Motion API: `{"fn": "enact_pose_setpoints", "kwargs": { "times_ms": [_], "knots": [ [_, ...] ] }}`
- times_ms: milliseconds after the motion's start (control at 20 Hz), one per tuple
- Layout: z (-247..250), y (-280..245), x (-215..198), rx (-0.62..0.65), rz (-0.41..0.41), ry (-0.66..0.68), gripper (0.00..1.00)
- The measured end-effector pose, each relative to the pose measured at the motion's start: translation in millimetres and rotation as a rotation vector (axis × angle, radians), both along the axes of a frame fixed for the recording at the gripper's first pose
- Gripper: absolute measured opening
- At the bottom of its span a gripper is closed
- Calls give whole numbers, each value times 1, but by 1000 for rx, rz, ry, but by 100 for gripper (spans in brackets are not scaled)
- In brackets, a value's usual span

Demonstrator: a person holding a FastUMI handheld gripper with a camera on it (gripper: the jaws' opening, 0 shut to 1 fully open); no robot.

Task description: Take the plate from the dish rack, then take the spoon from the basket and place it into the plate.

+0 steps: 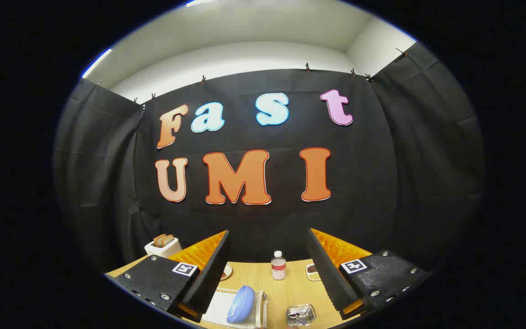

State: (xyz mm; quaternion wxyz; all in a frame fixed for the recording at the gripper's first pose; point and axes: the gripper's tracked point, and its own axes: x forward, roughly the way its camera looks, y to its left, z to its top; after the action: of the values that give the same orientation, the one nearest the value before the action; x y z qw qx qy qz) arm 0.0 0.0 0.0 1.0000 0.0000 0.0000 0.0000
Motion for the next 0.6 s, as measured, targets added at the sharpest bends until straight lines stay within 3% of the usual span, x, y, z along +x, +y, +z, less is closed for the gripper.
{"fn": "enact_pose_setpoints", "kwargs": {
  "times_ms": [600],
  "knots": [
    [-3, 9, -5, -21, 17, 38, 98]
  ]
}}
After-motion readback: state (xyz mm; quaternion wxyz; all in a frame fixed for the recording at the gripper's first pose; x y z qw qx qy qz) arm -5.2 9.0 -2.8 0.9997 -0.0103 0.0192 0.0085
